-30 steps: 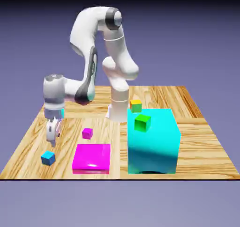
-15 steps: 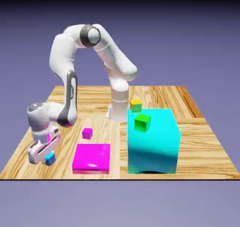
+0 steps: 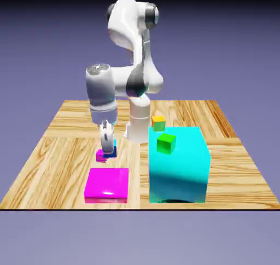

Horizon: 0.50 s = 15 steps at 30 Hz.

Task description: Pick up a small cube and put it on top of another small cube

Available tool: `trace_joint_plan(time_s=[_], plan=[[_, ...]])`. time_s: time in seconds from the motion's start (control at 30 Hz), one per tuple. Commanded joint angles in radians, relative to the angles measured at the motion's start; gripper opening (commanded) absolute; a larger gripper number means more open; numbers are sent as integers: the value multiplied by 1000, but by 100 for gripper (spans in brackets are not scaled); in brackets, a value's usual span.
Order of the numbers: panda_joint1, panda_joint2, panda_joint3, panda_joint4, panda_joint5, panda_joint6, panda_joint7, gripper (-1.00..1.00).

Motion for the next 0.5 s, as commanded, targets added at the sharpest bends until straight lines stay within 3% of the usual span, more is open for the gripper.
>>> trace_joint_plan(time_s=[0.0,0.2,0.37,0.4,0.47], plan=[[22,-36,11,0,17,-34,-12,-100],[162,-189,59,-2,93,-174,-65,-100],[170,-118,85,-124,76,13,-47,-100],[170,-118,85,-124,76,13,-47,100],[168,-135,79,-95,80,-31,-51,100]])
